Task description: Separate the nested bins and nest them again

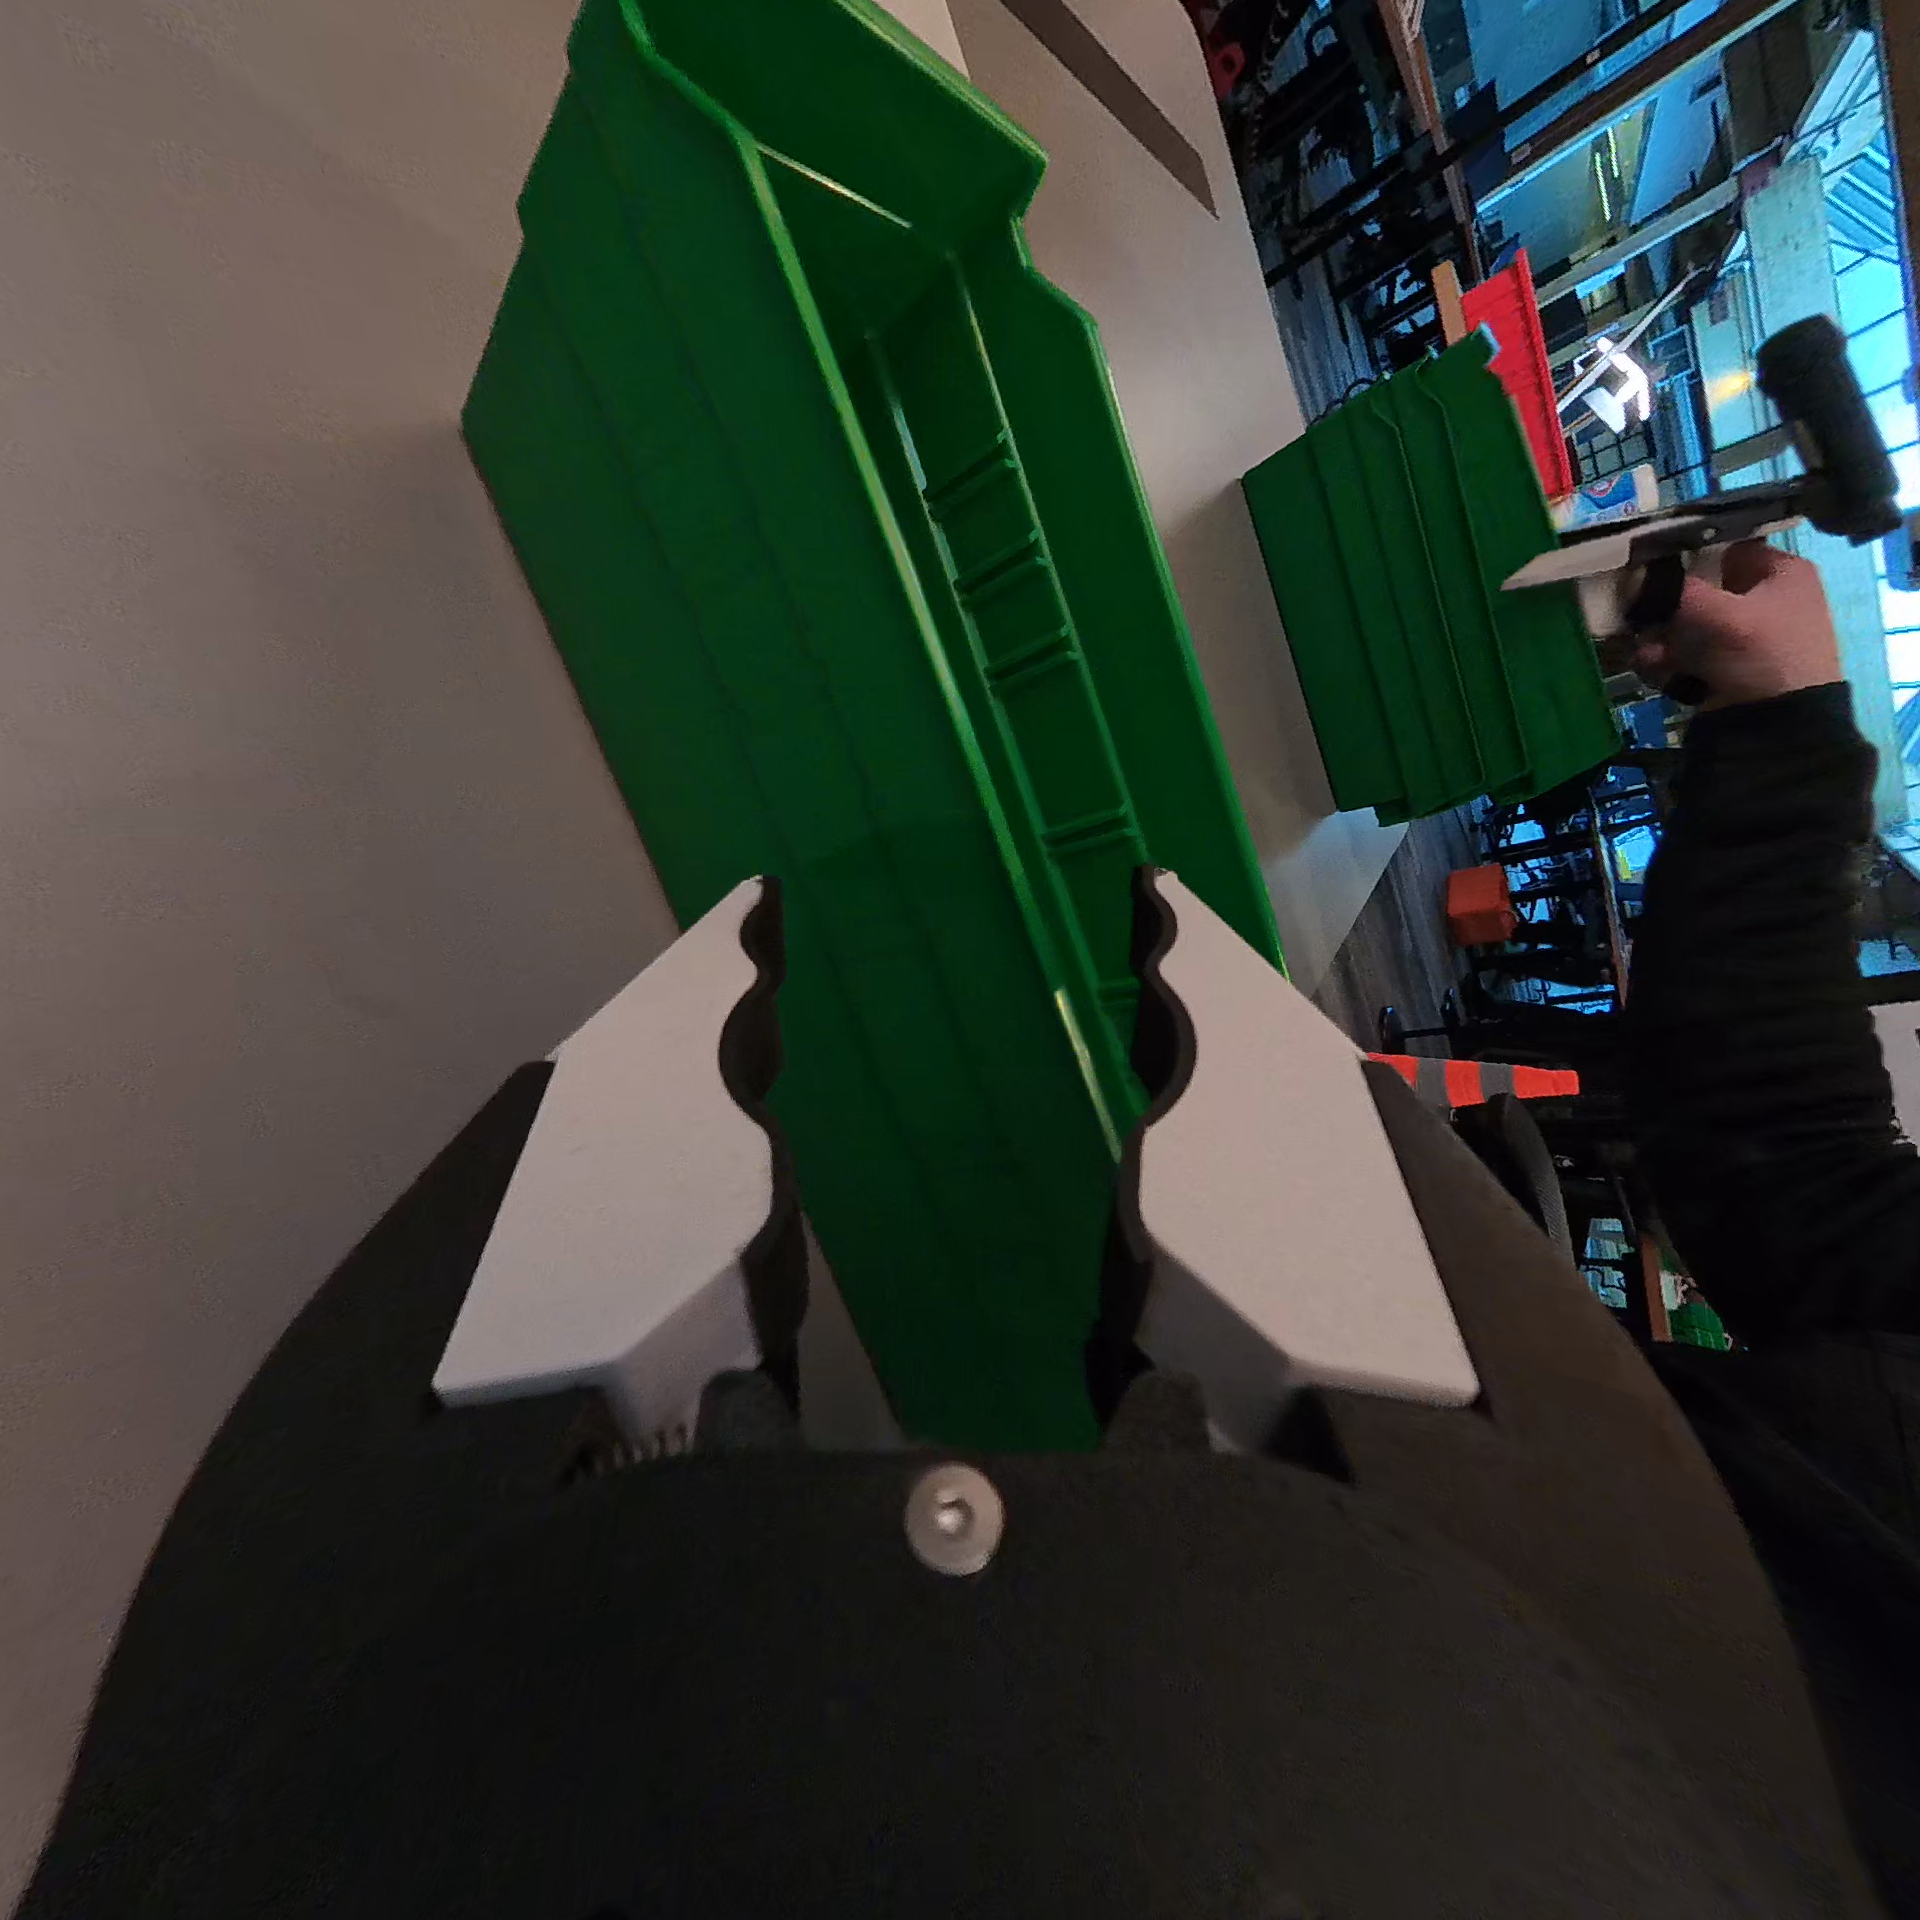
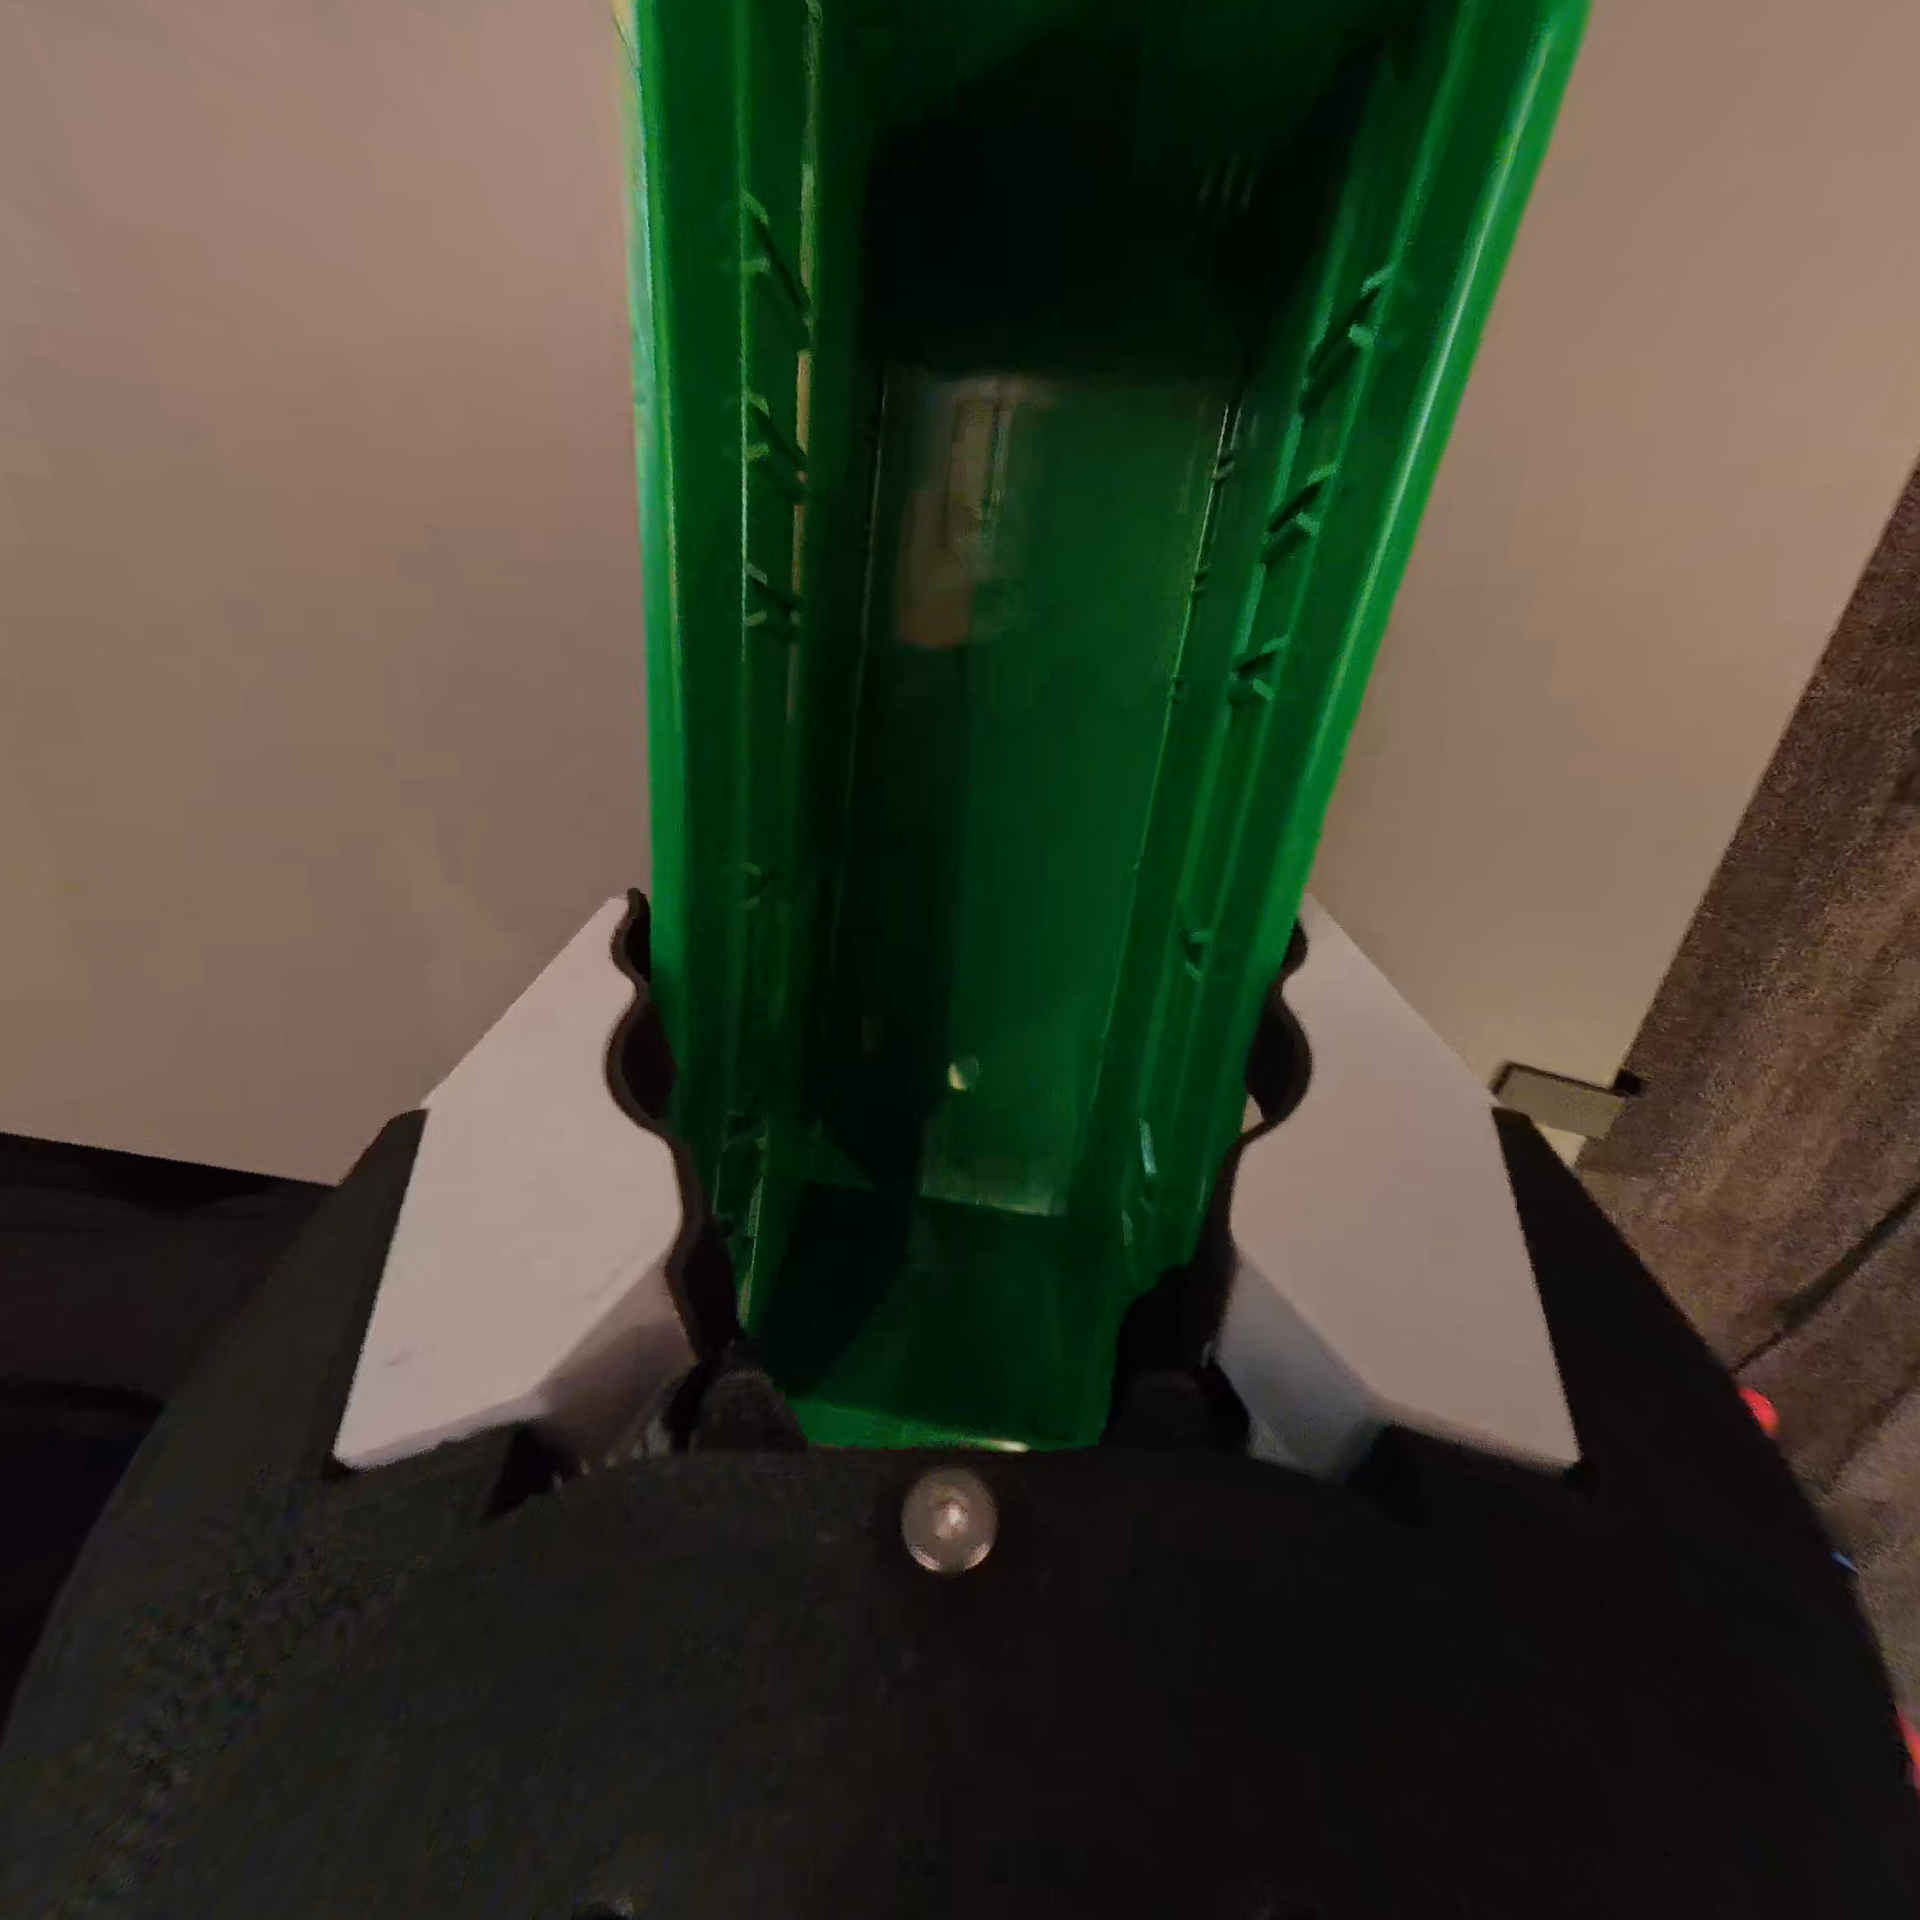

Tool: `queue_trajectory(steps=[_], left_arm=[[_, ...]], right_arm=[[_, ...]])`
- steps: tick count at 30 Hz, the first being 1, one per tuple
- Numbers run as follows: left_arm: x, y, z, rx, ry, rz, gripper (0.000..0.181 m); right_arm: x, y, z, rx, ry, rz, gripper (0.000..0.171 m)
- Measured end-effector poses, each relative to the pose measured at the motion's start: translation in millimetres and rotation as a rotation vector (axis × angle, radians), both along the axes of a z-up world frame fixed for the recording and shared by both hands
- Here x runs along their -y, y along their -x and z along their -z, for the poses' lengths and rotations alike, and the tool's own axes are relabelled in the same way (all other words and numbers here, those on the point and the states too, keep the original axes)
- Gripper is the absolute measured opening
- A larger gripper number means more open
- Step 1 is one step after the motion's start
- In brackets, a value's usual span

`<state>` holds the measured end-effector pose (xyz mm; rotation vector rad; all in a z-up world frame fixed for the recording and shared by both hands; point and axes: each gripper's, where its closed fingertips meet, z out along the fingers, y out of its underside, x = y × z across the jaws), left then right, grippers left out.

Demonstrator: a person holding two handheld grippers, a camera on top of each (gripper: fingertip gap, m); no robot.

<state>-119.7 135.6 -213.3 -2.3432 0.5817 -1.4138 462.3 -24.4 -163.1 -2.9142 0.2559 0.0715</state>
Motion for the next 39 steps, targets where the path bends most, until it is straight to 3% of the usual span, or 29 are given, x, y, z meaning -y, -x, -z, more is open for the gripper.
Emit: queue_trajectory(steps=[3,14,21,25,31,35,39], left_arm=[[2,-4,0,0.002,0.002,0.011,0.067],[4,-9,1,0.006,0.008,0.018,0.069],[4,-10,1,0.008,0.009,0.020,0.069],[5,-11,2,0.003,0.008,0.020,0.069],[9,-22,1,-0.001,0.014,0.022,0.071],[13,-43,-4,0.030,0.038,0.000,0.079],[20,-71,-6,0.061,0.058,-0.039,0.083]], right_arm=[[-4,-1,3,-0.011,-0.011,0.010,0.118],[-7,-1,-13,0.019,-0.120,0.010,0.102],[-5,-3,8,0.009,-0.099,0.022,0.115],[-5,-4,15,0.016,-0.093,0.013,0.131],[-5,-2,-16,0.085,-0.111,0.020,0.141],[-20,49,-52,0.162,-0.206,-0.111,0.137],[-41,157,-75,0.022,-0.337,-0.306,0.133]])
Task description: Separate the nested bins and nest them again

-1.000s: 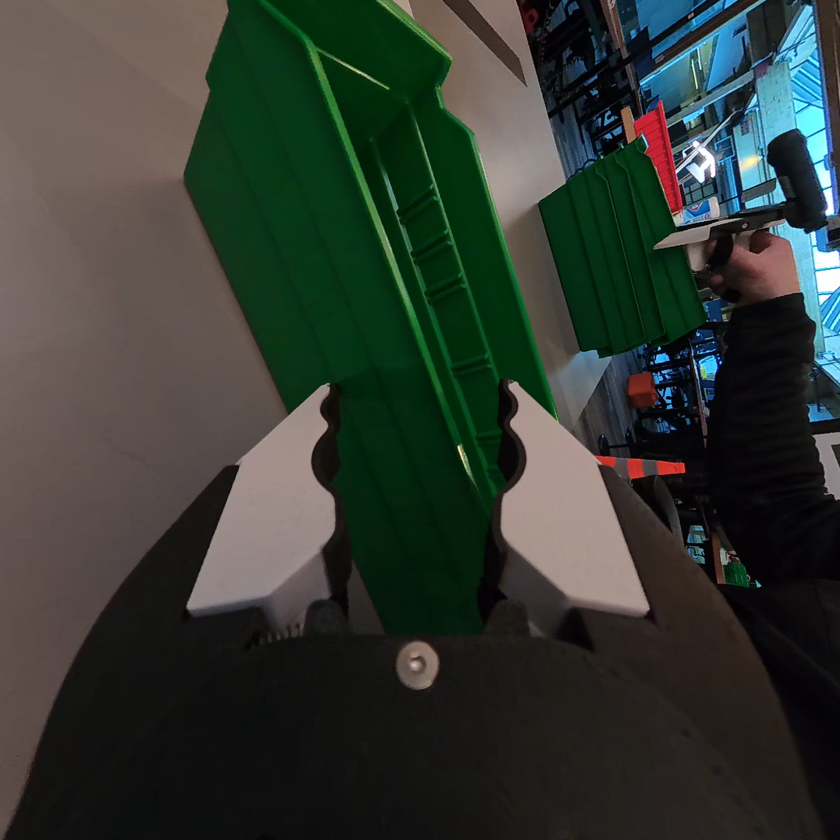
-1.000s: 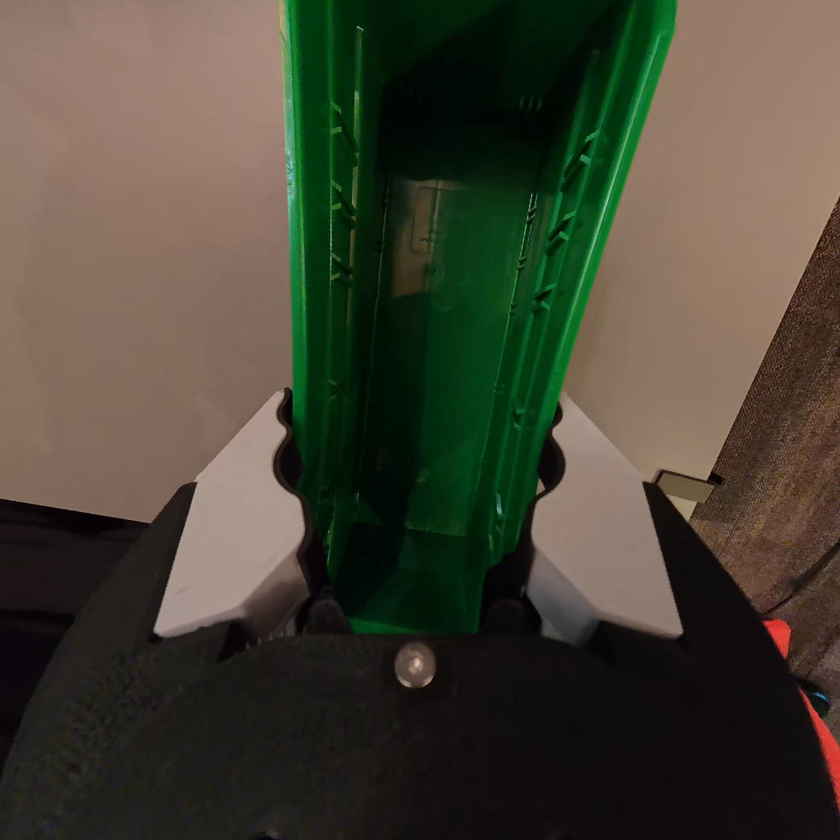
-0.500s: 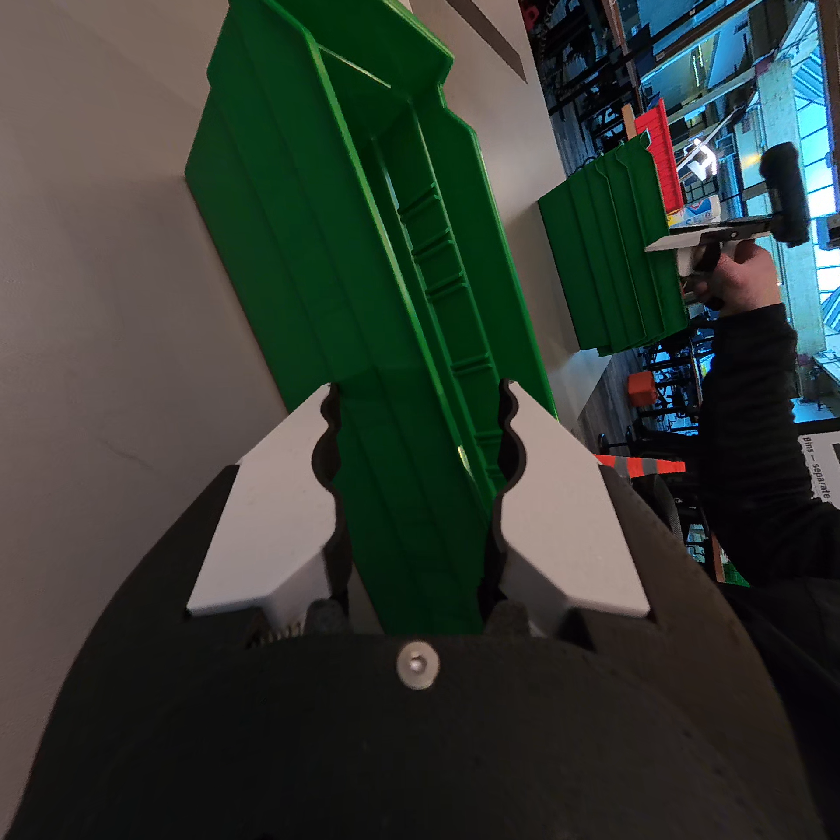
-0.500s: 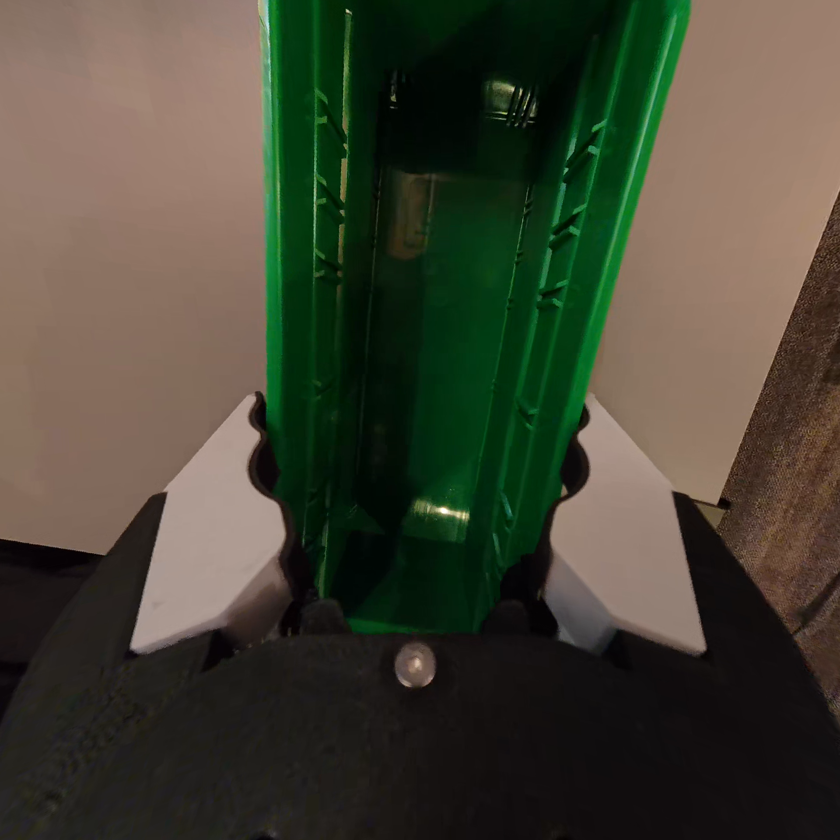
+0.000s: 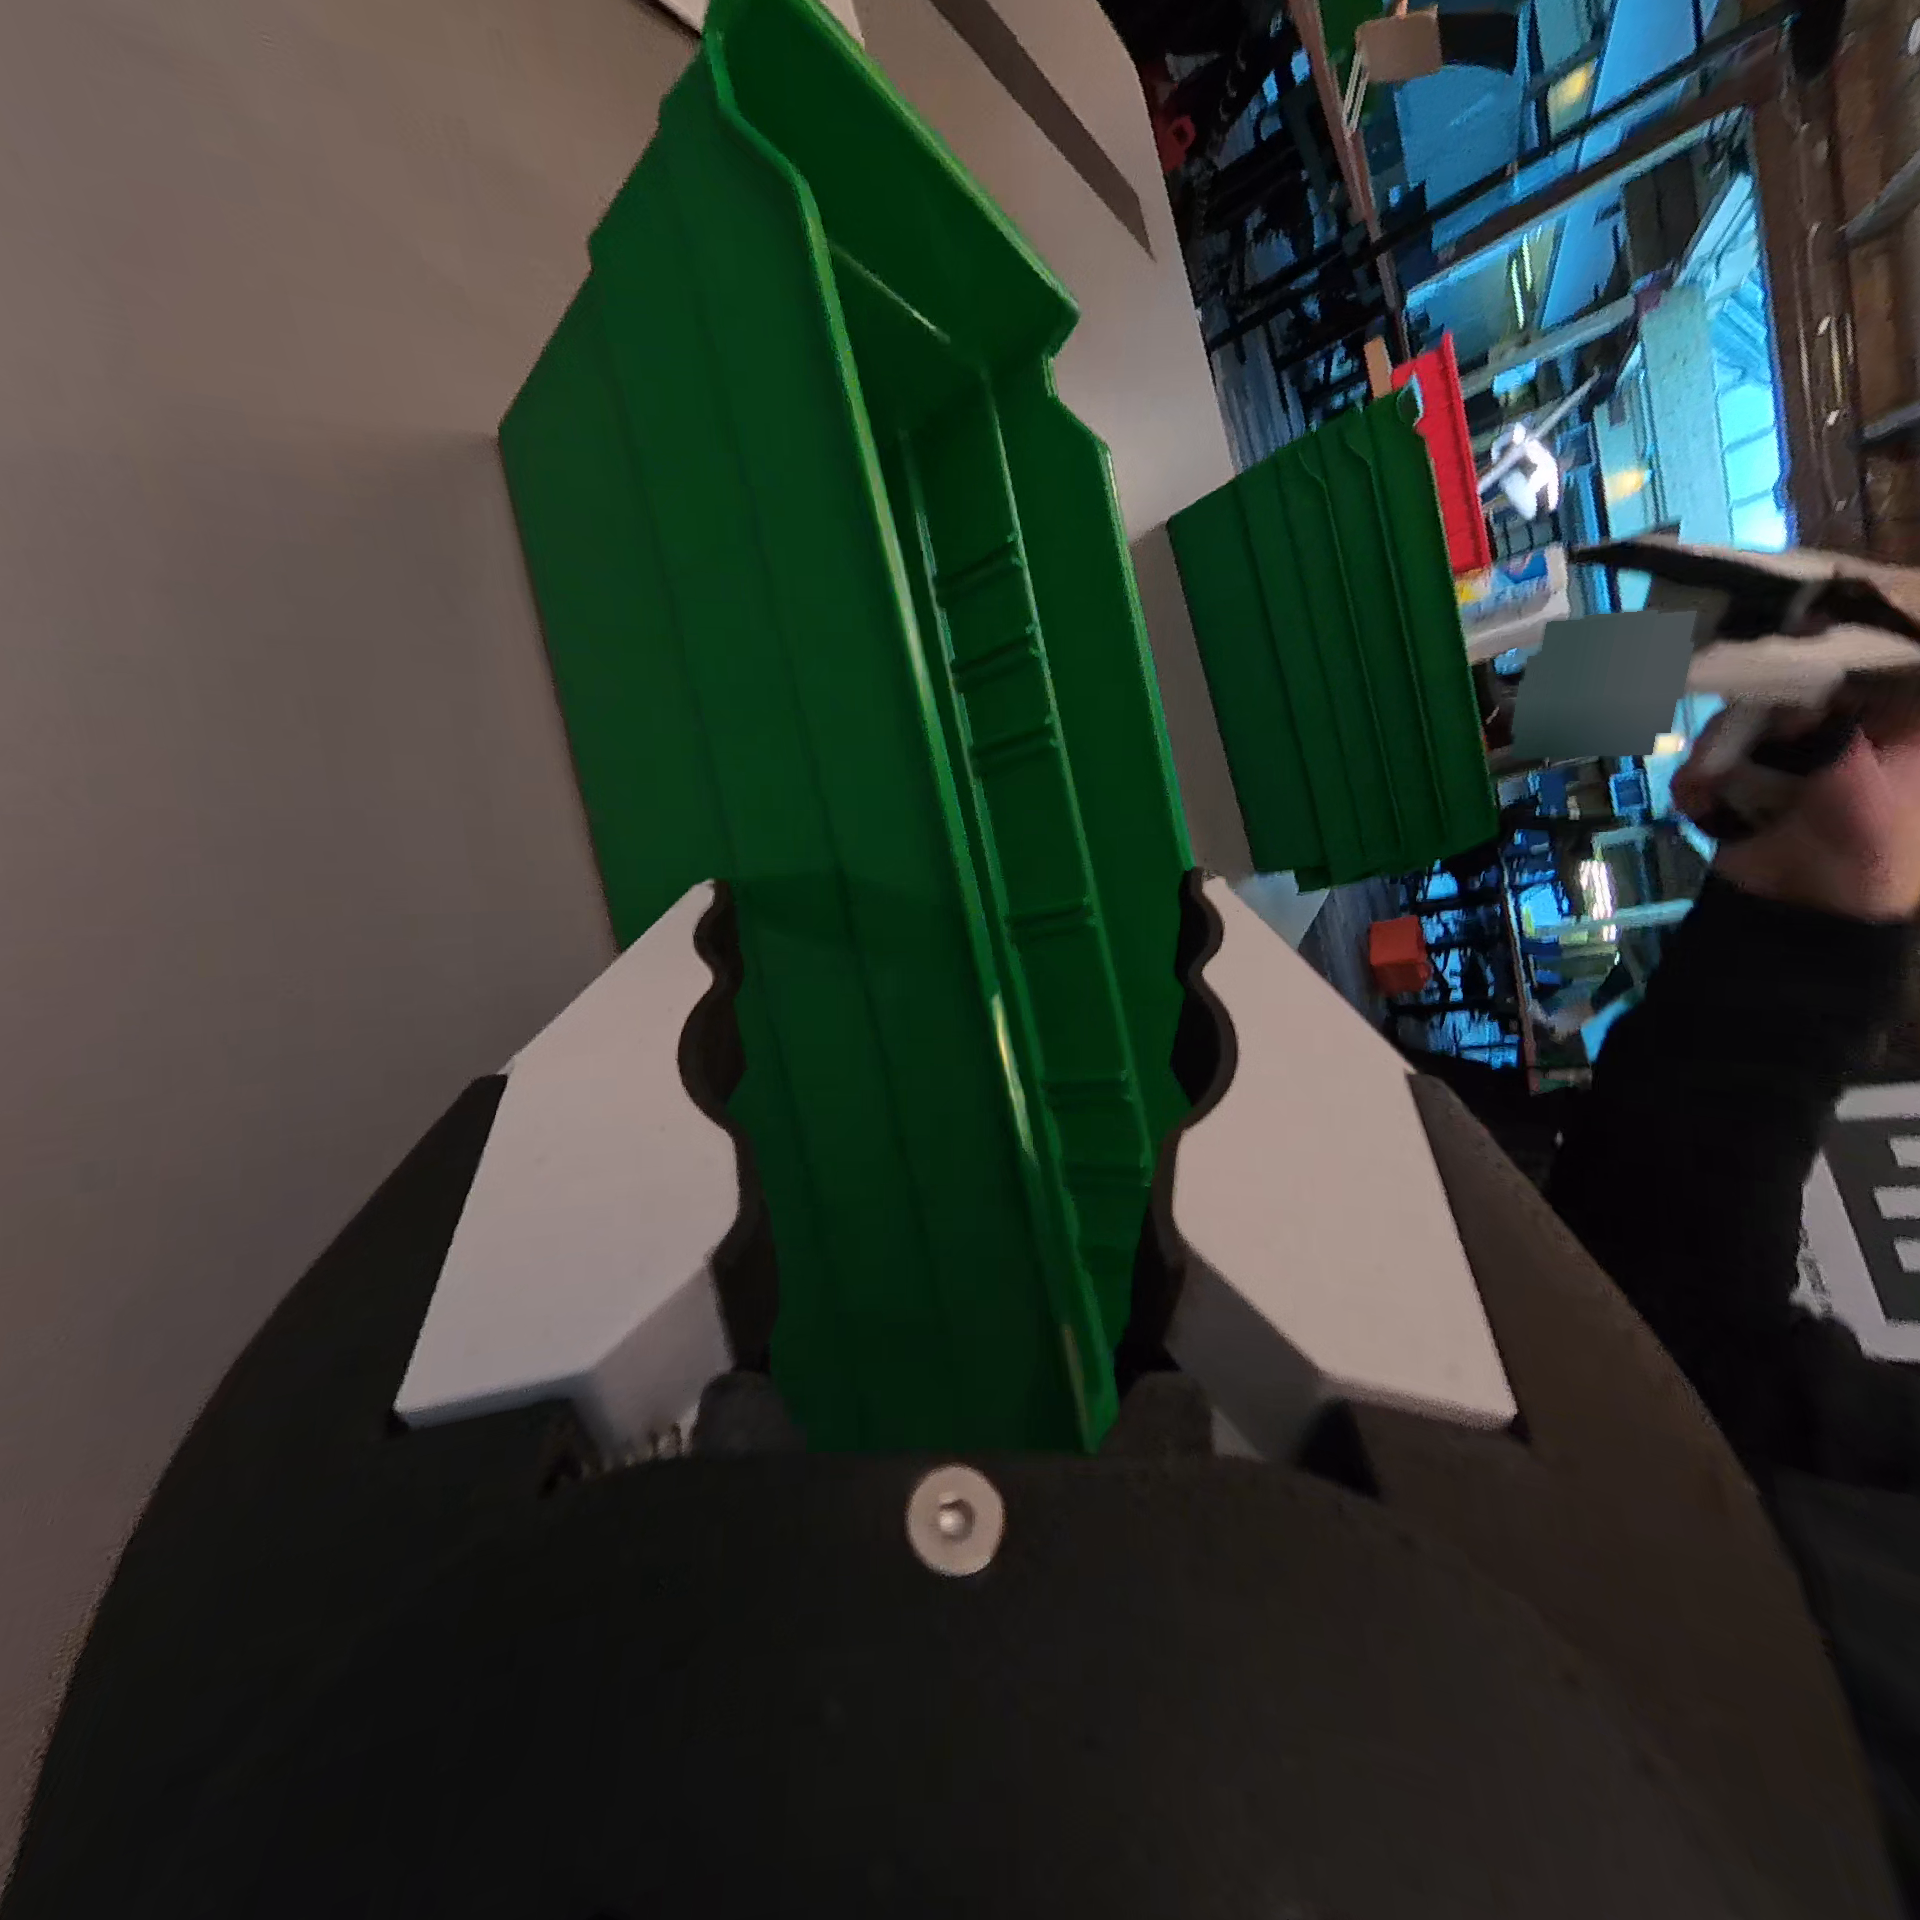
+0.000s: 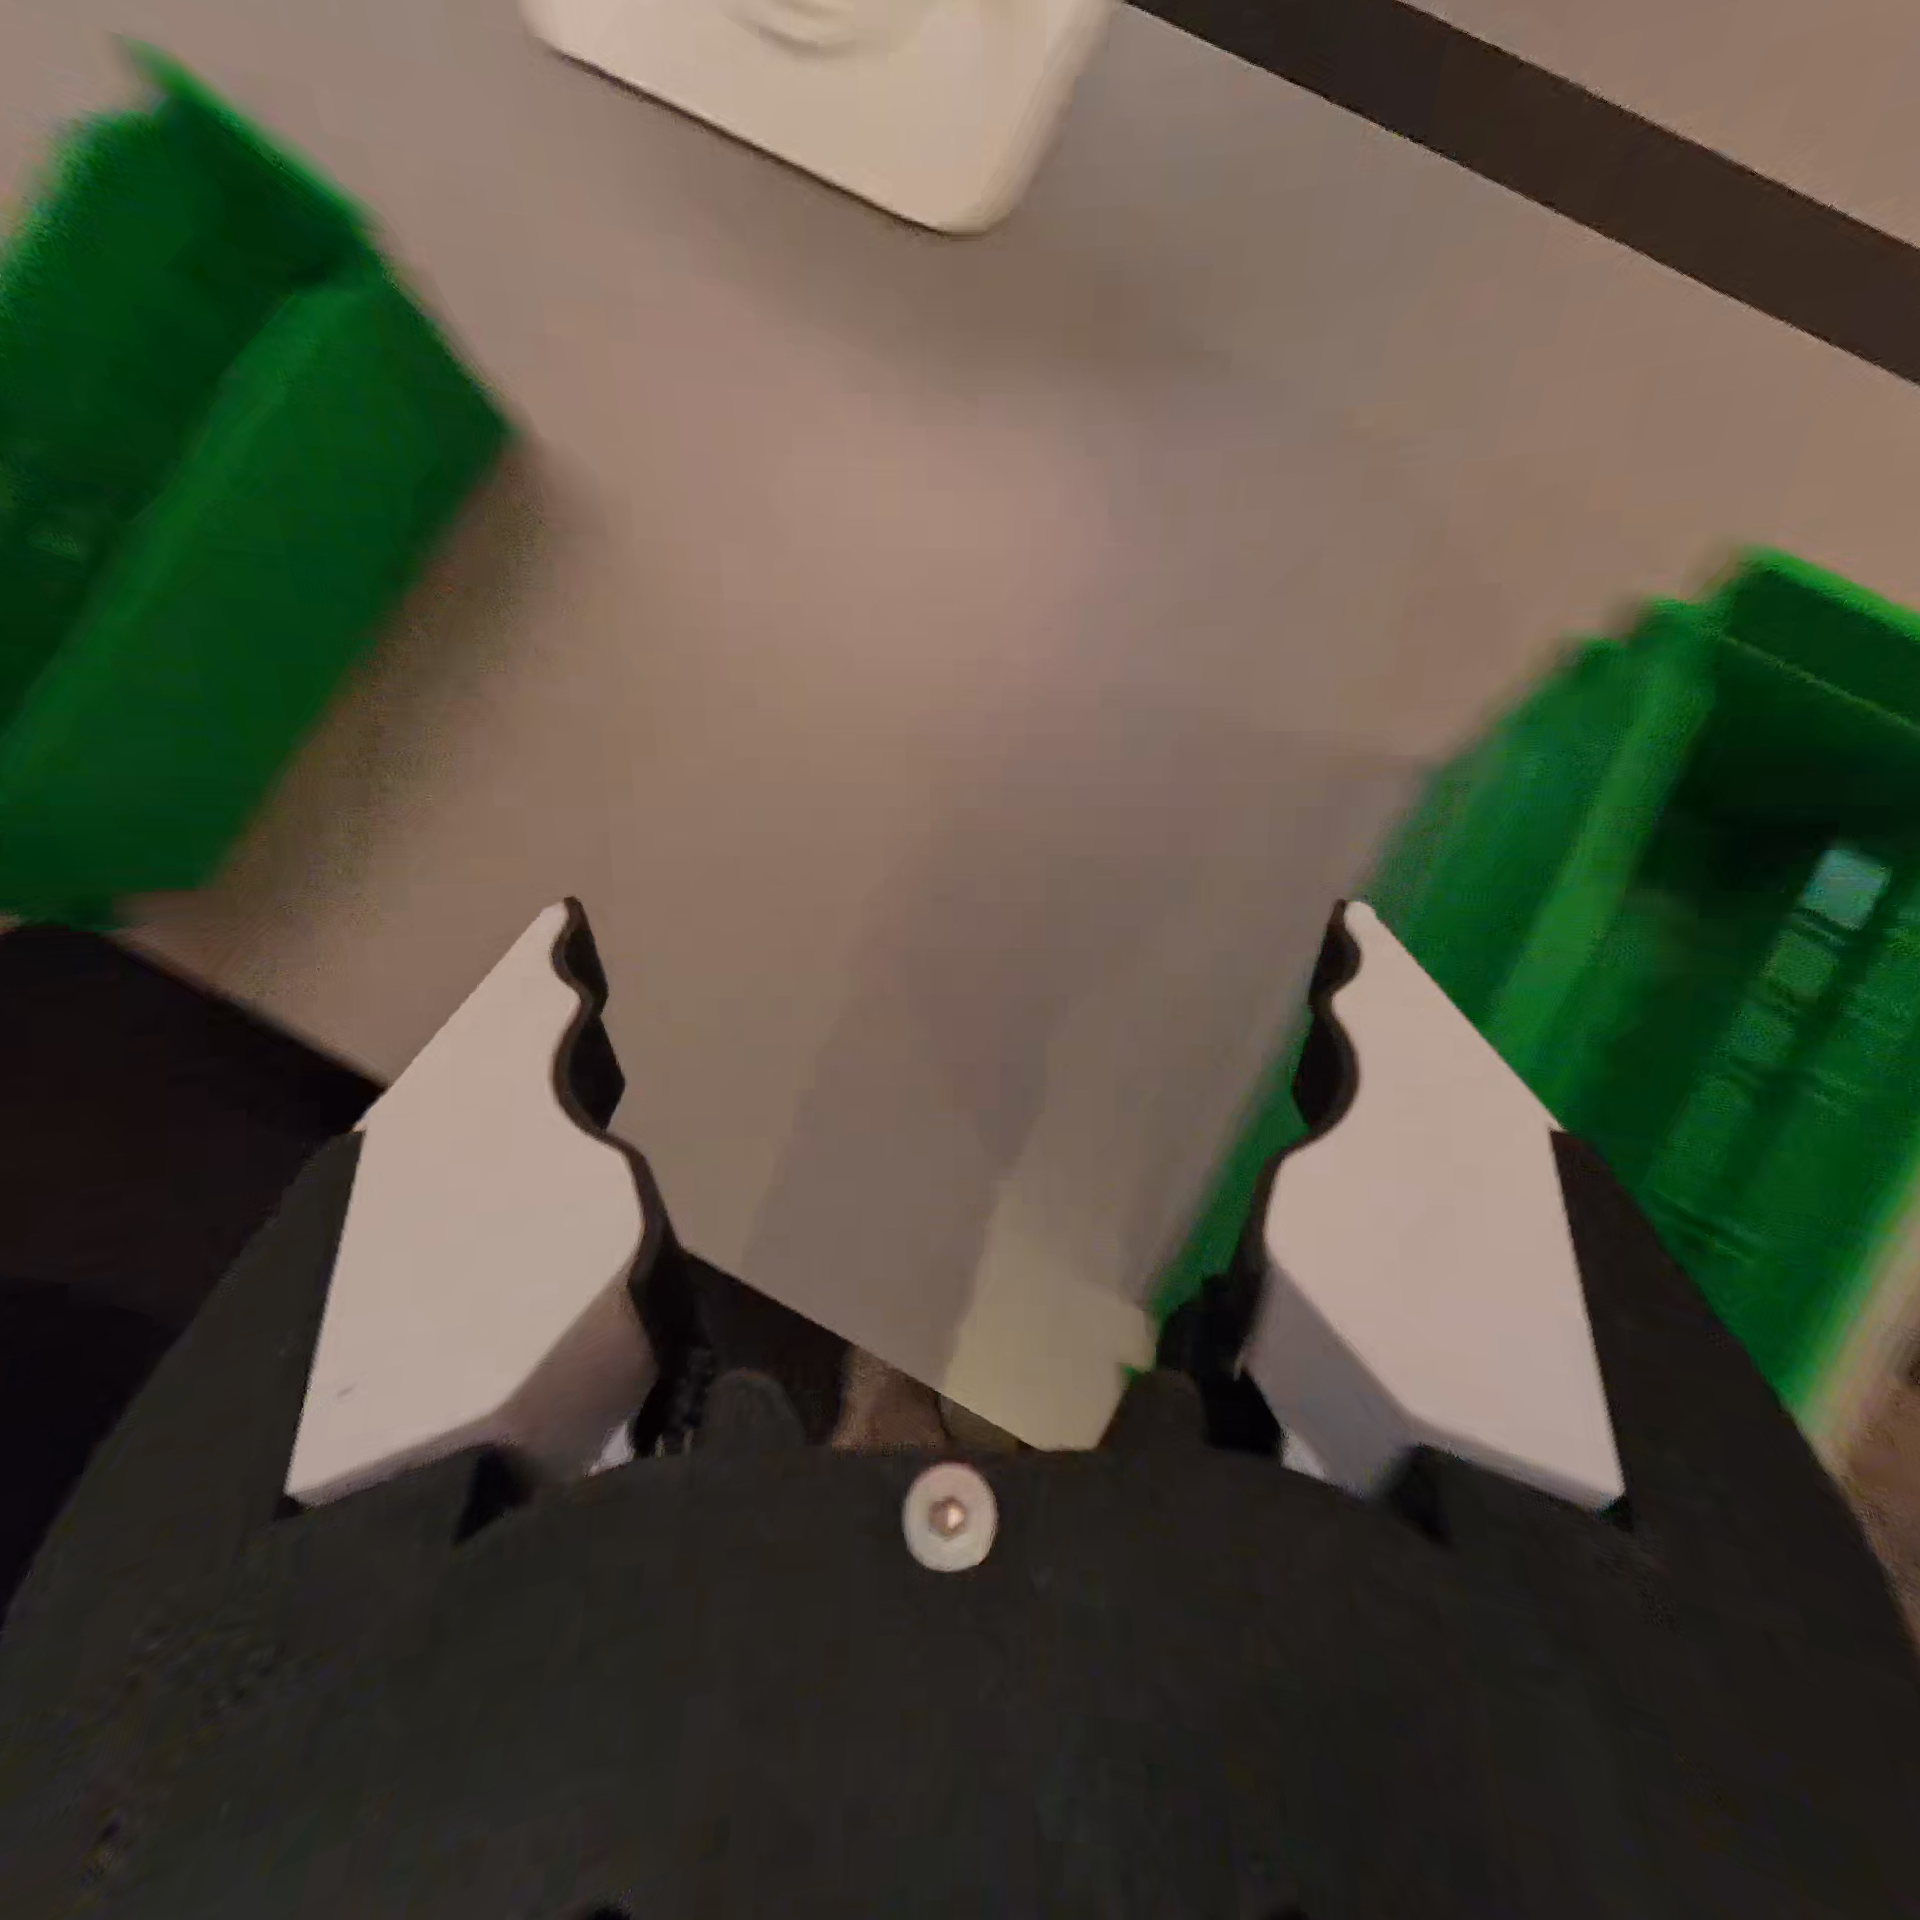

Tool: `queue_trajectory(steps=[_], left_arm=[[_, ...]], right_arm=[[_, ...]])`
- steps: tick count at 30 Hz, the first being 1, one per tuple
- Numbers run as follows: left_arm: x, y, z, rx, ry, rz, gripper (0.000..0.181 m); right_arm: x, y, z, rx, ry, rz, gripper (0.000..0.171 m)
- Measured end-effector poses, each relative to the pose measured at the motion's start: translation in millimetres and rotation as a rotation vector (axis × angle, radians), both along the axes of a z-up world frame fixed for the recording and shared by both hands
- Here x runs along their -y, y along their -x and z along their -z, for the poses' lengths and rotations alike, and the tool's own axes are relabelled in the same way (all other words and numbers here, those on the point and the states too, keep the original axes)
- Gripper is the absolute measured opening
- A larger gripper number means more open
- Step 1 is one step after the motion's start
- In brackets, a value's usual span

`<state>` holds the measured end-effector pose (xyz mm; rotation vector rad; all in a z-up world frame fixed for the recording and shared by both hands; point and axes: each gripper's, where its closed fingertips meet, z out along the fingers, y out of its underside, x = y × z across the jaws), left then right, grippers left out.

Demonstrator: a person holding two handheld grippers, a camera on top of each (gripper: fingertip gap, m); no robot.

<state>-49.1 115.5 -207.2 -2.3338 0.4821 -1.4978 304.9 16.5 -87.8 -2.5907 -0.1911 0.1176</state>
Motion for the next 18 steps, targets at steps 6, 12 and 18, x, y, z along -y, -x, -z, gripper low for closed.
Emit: queue_trajectory(steps=[6,12,18], left_arm=[[17,-49,-8,0.133,0.051,-0.068,0.093],[65,-110,-35,0.373,0.173,0.048,0.106],[50,-97,-40,0.422,0.167,0.027,0.096]], right_arm=[[-7,182,41,-0.293,0.053,-0.280,0.121],[-18,219,104,-0.322,0.189,-0.245,0.139],[-12,200,127,-0.114,0.267,-0.181,0.156]])
